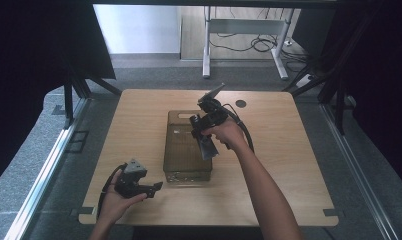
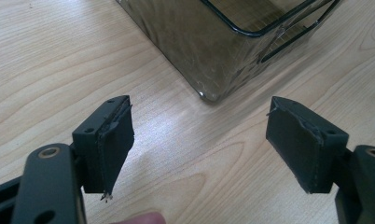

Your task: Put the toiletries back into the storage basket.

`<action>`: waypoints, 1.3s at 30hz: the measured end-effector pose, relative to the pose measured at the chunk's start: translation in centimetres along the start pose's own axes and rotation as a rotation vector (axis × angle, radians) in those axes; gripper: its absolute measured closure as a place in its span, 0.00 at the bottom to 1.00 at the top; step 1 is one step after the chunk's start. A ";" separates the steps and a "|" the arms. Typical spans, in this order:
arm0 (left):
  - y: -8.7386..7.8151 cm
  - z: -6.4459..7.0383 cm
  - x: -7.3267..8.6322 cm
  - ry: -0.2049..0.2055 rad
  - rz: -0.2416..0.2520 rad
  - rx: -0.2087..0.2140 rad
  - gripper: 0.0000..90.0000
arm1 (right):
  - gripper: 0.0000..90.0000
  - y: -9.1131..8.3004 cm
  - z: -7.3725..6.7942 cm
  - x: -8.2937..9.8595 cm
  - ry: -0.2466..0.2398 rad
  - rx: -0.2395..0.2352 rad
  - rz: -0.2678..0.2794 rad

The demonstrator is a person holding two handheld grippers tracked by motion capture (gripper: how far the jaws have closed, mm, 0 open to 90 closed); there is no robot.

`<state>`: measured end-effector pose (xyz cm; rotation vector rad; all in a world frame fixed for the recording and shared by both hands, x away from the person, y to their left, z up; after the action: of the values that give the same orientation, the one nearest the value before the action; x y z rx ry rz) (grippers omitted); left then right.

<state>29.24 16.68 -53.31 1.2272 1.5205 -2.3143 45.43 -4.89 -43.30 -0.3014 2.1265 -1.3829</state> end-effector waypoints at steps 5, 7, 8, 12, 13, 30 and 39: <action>-0.1 -0.1 0.0 -0.001 0.004 0.004 0.26 | 0.52 0.6 -0.3 -0.4 0.003 0.003 -0.014; -0.1 -0.2 0.0 -0.005 0.003 0.003 0.26 | 0.52 0.9 -0.7 -0.7 0.001 0.002 -0.021; -0.1 -0.2 0.0 -0.007 0.002 0.003 0.26 | 0.52 0.9 -0.7 -0.7 0.001 0.002 -0.021; 0.0 -0.1 0.0 -0.004 0.002 0.004 0.26 | 0.52 1.3 -1.0 -1.0 0.005 0.003 -0.021; 0.0 0.0 0.0 -0.004 0.002 0.004 0.26 | 0.52 1.4 -1.0 -1.1 0.008 0.004 -0.024; 0.1 0.1 0.0 0.001 -0.006 0.005 0.26 | 0.52 3.2 -1.5 -1.7 0.039 0.002 -0.048; 0.1 0.0 0.0 0.000 -0.004 0.006 0.26 | 0.52 4.4 -2.0 -1.8 0.055 -0.007 -0.057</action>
<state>29.28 16.65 -53.43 1.2261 1.5185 -2.3234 46.23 -0.54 -46.04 -0.3330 2.1840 -1.4315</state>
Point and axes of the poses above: each handheld gripper's, and its own axes: y roughly forward along the jaws, x roughly out of its underside, z roughly to its right, the point moved 5 cm from there along y, roughly forward along the jaws, and after that the axes turned 3 degrees about -y, right-handed, at the moved point
